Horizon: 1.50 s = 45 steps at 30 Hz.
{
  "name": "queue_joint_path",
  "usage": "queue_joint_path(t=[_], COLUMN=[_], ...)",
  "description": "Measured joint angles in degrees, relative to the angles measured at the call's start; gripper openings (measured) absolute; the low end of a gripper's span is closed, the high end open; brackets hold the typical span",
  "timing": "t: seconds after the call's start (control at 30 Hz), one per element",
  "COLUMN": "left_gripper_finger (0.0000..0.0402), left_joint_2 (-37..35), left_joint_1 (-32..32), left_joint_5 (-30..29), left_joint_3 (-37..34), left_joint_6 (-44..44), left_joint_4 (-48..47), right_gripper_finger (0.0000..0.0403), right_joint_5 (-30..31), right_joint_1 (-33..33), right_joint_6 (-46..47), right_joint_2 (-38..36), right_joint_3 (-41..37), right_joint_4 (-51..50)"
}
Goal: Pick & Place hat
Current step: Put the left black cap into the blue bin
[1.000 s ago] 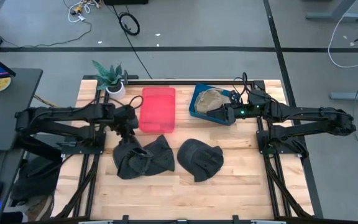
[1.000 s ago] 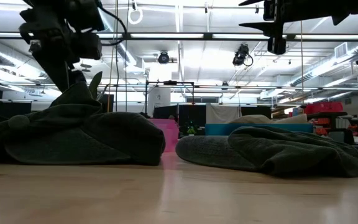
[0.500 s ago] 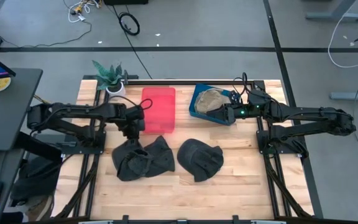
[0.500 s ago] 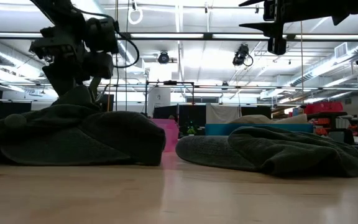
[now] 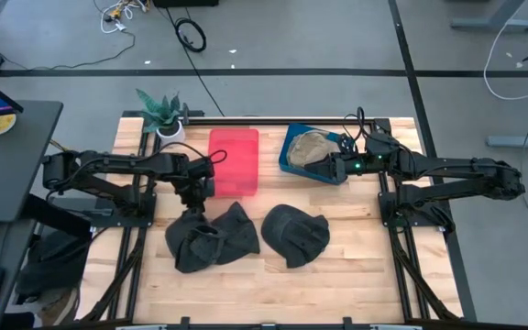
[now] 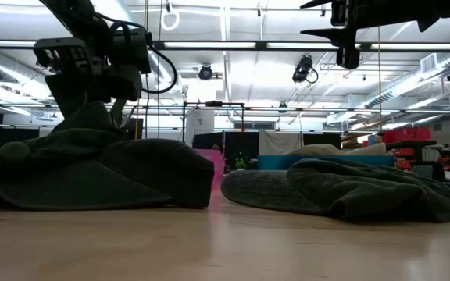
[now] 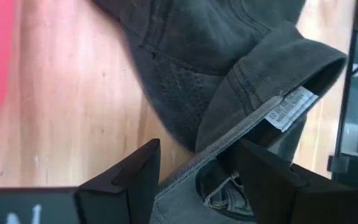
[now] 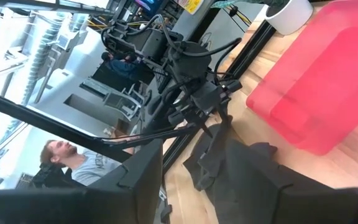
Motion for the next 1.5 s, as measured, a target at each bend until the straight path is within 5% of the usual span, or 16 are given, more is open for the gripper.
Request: queue_joint_path(t=[0.6, 0.87, 0.97, 1.17, 1.5], left_gripper_finger=[0.0152, 0.0028, 0.0016, 0.0015, 0.0015], left_joint_2=[0.1, 0.1, 0.0, 0.0, 0.0], left_joint_1=[-5.6, -7.1, -7.1, -7.1, -7.0], left_joint_5=[0.3, -1.9, -1.3, -1.4, -1.7], left_joint_3=[0.0, 0.0, 0.9, 9.2, 33.4], left_joint_6=[6.7, 6.7, 5.4, 7.0, 8.2], left_joint_4=[-0.2, -0.2, -2.3, -13.2, -22.0], right_gripper_finger=[0.0181, 0.0181, 0.0181, 0.0181, 0.0181], right_joint_5=[0.0, 0.0, 0.0, 0.0, 0.0], right_joint_1=[0.0, 0.0, 0.0, 0.0, 0.0], right_joint_6=[-0.1, -0.1, -0.1, -0.1, -0.1], right_joint_2=[0.0, 0.0, 0.0, 0.0, 0.0], right_joint_3=[0.0, 0.0, 0.0, 0.0, 0.0], right_joint_4=[-0.3, -0.3, -0.3, -0.3, -0.3])
